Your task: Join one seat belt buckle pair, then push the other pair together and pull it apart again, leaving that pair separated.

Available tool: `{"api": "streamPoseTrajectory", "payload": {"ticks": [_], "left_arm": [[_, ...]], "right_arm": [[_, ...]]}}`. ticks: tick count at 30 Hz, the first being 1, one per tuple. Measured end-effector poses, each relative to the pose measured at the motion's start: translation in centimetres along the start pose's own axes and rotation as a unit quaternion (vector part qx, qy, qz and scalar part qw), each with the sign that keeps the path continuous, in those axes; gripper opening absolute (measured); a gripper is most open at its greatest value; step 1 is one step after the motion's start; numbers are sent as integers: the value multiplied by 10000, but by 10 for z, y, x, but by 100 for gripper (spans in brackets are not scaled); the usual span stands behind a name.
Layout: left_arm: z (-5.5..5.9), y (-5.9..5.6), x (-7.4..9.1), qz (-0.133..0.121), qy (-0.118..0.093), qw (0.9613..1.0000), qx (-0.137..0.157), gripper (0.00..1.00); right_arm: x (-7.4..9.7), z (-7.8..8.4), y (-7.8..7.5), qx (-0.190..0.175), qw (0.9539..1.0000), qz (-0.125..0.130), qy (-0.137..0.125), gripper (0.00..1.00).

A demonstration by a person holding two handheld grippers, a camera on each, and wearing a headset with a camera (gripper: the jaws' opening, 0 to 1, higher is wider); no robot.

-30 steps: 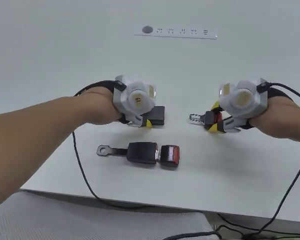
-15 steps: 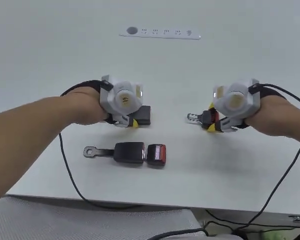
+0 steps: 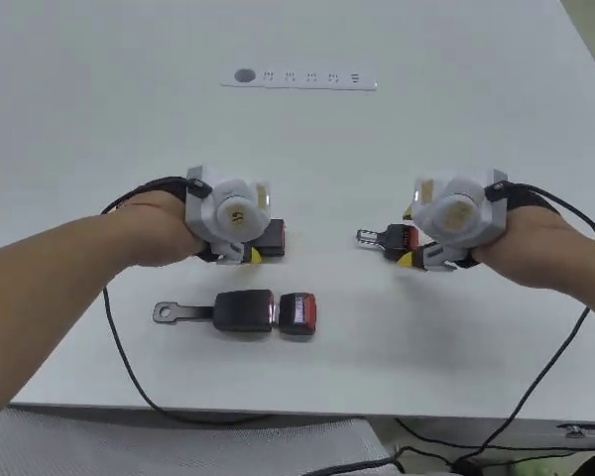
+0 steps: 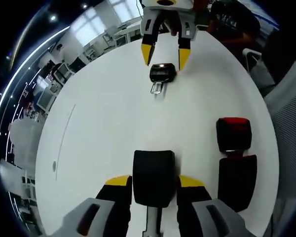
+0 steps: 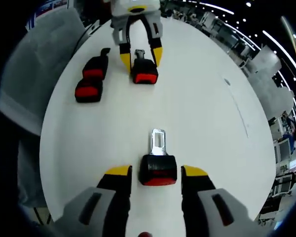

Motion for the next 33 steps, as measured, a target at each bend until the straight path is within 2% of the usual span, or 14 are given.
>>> {"api": "streamPoseTrajectory", "payload": {"ticks": [3,5,7,8,11,13,16,19,22,23,24,26,31,33], "left_arm": [[-6,-4,15,-249,-145,9995,146,39],[-9,-6,28,-552,-338,9977,190,40],[-9,-14,42,-631,-520,9961,336,40],[-9,-20,51,-659,-712,9943,448,41],[-3,-32,67,-740,-834,9912,720,47],[6,-44,78,-832,-853,9894,829,53],[20,-64,94,-970,-836,9845,1197,62],[36,-85,108,-1159,-862,9768,1578,70],[47,-102,118,-1201,-813,9726,1815,75],[52,-106,122,-1254,-813,9699,1924,77],[56,-111,126,-1362,-794,9659,2055,79],[65,-116,133,-1549,-775,9600,2201,87],[85,-125,140,-1566,-606,9566,2383,95],[91,-127,142,-1576,-590,9552,2434,99]], "right_arm": [[7,-3,10,-187,9997,24,-183,42],[9,-2,16,-317,9990,3,-311,43],[14,-5,24,-472,9979,49,-439,46],[16,-6,28,-549,9972,60,-496,48],[20,-4,40,-751,9947,89,-697,53],[23,-4,48,-843,9932,104,-795,55],[29,-1,66,-955,9921,87,-813,61],[37,0,77,-1102,9894,149,-933,65],[42,4,83,-1277,9863,245,-1020,69],[44,6,84,-1348,9851,267,-1032,71],[45,8,86,-1558,9818,321,-1038,72],[46,12,87,-1742,9783,429,-1040,77],[49,14,92,-1898,9746,497,-1079,86],[51,14,91,-2059,9699,581,-1161,91]]}}
Point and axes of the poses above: the centre of the closed fingertips' face, and the gripper's own axes: x roughly backward along the fingers, y roughly to its left, z roughly out of its underside, the point moved 9 cm from there along x, roughly backward along the fingers, and after that the axes turned 7 degrees about -y, right-handed, at the moved point
